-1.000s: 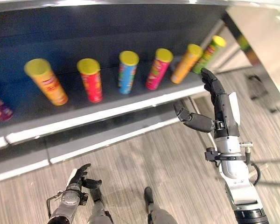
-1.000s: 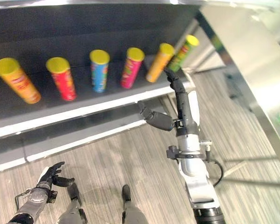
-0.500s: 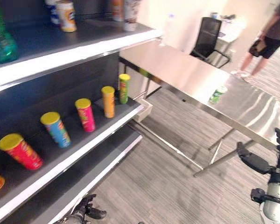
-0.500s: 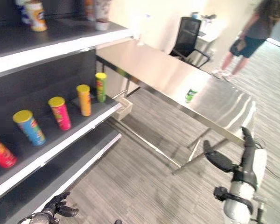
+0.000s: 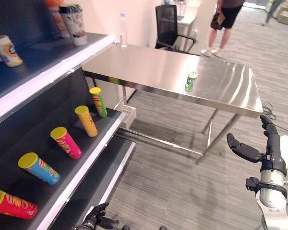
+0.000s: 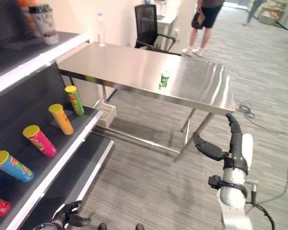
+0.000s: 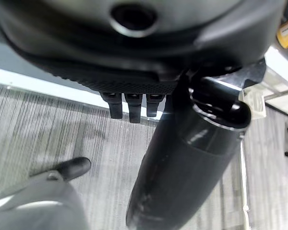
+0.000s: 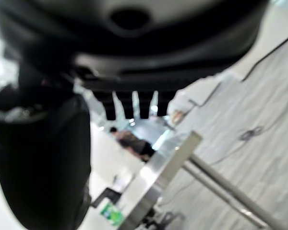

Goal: Put the goods on the table back onto the shelves and tidy them up.

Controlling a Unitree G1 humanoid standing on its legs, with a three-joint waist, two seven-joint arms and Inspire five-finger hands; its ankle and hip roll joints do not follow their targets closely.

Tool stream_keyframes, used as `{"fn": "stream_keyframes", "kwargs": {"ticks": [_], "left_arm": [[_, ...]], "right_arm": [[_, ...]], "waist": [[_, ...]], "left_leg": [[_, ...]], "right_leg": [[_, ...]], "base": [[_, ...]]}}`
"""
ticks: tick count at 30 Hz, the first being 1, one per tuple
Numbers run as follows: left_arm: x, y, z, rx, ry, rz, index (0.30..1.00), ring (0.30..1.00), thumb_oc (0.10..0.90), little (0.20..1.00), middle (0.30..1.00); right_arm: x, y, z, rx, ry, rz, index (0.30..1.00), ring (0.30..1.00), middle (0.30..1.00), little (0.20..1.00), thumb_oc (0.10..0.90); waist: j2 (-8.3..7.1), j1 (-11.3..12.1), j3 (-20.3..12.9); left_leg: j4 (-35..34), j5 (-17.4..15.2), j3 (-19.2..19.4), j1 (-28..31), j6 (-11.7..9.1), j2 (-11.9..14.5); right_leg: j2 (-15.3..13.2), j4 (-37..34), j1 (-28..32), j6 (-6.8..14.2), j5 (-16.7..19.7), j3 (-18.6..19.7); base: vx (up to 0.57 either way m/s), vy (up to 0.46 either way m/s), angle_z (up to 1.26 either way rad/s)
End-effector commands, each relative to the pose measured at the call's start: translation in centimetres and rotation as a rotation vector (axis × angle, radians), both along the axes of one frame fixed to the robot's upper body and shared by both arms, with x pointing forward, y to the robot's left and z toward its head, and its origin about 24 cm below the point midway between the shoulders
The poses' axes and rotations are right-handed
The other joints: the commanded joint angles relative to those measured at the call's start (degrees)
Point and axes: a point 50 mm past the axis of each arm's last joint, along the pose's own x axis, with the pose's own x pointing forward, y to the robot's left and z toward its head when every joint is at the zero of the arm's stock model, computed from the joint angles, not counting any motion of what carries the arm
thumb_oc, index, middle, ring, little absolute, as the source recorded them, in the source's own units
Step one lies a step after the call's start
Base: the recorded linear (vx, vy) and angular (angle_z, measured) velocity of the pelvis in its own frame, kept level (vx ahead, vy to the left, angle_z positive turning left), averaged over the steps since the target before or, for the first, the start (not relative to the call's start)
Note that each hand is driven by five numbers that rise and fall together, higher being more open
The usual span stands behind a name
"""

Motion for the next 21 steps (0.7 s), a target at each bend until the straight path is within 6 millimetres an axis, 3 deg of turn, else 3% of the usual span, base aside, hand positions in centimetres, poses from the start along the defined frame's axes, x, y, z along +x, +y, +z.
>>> {"fn": "stream_keyframes", "kwargs": {"ticks": [1, 5, 7, 8, 12, 14, 20, 21], "left_arm": [[4.1, 2.1, 2.6, 0.090, -0.180, -0.003, 0.900, 0.900, 0.800, 0.900, 0.900], [4.6, 2.2, 2.9, 0.099, -0.197, 0.000, 0.900, 0.900, 0.800, 0.900, 0.900], [4.9, 2.2, 3.1, 0.098, -0.208, -0.011, 0.900, 0.900, 0.800, 0.900, 0.900], [5.0, 2.2, 3.2, 0.103, -0.214, -0.011, 0.900, 0.900, 0.800, 0.900, 0.900], [5.0, 2.4, 3.2, 0.110, -0.210, 0.004, 0.900, 0.900, 0.800, 0.900, 0.900], [5.1, 2.3, 3.2, 0.104, -0.221, 0.016, 0.900, 0.900, 0.800, 0.900, 0.900], [6.0, 1.7, 3.5, 0.095, -0.246, -0.004, 0.900, 0.900, 0.800, 0.900, 0.900], [6.1, 1.6, 3.5, 0.090, -0.251, -0.002, 0.900, 0.900, 0.800, 0.900, 0.900]], "right_arm": [[1.3, -0.2, 5.8, -0.102, -0.259, 0.016, 0.900, 0.900, 0.900, 0.900, 0.800], [1.9, 0.4, 6.4, -0.109, -0.283, 0.033, 0.900, 0.900, 0.900, 0.900, 0.800], [2.0, 0.7, 6.7, -0.113, -0.297, 0.042, 0.900, 0.900, 0.900, 0.900, 0.800], [2.1, 1.1, 6.9, -0.115, -0.309, 0.050, 0.900, 0.900, 0.900, 0.900, 0.800], [2.4, 1.6, 6.9, -0.107, -0.318, 0.067, 0.900, 0.900, 0.900, 0.900, 0.800], [2.5, 1.6, 7.6, -0.129, -0.344, 0.069, 0.900, 0.900, 0.900, 0.900, 0.800], [1.9, 1.0, 9.3, -0.212, -0.393, 0.044, 0.900, 0.900, 0.900, 0.900, 0.800], [1.6, 0.8, 9.9, -0.241, -0.410, 0.032, 0.900, 0.900, 0.900, 0.900, 0.800]], "waist": [[0.64, 2.17, -0.24], [0.75, 2.52, 0.36], [0.95, 2.56, 1.40], [1.23, 2.37, 2.84], [1.23, 2.64, 4.25], [0.69, 2.75, 4.18], [0.20, 1.57, 4.36], [-0.33, 1.83, 3.53]], "left_leg": [[0.71, -4.94, 1.48, 3.44, -4.11, 3.23], [1.48, -6.12, 3.65, 3.21, -2.90, 2.14], [1.94, -6.96, 4.42, 3.54, -2.10, 1.69], [2.20, -7.45, 5.45, 4.63, -1.51, 1.51], [2.55, -8.10, 6.62, 5.68, -0.92, 1.34], [1.40, -9.06, 7.26, 7.67, -1.19, 0.69], [-0.05, -11.60, 3.34, 10.67, -2.74, -0.15], [-0.04, -12.64, 2.01, 11.54, -3.18, -0.35]], "right_leg": [[2.83, 2.57, 1.03, 6.29, -5.30, -1.37], [1.03, 3.55, -0.69, 7.94, -5.05, -0.25], [0.17, 7.01, -2.72, 8.46, -4.88, 0.24], [-0.32, 12.00, -5.52, 8.47, -4.13, -0.04], [-1.38, 15.72, -8.20, 8.34, -3.33, -1.90], [-1.45, 9.95, -10.86, 7.86, -1.92, -5.81], [3.04, -0.23, -14.90, 8.47, 0.85, -7.60], [1.97, -1.62, -12.81, 8.47, 2.49, -7.07]], "base": [[0.02, 0.161, -0.22], [0.00, 0.185, -0.25], [0.02, 0.168, -0.24], [0.02, 0.148, -0.21], [0.03, 0.065, -0.32], [0.17, -0.024, -0.36], [0.21, -0.124, 0.05], [0.23, -0.183, 0.87]]}}
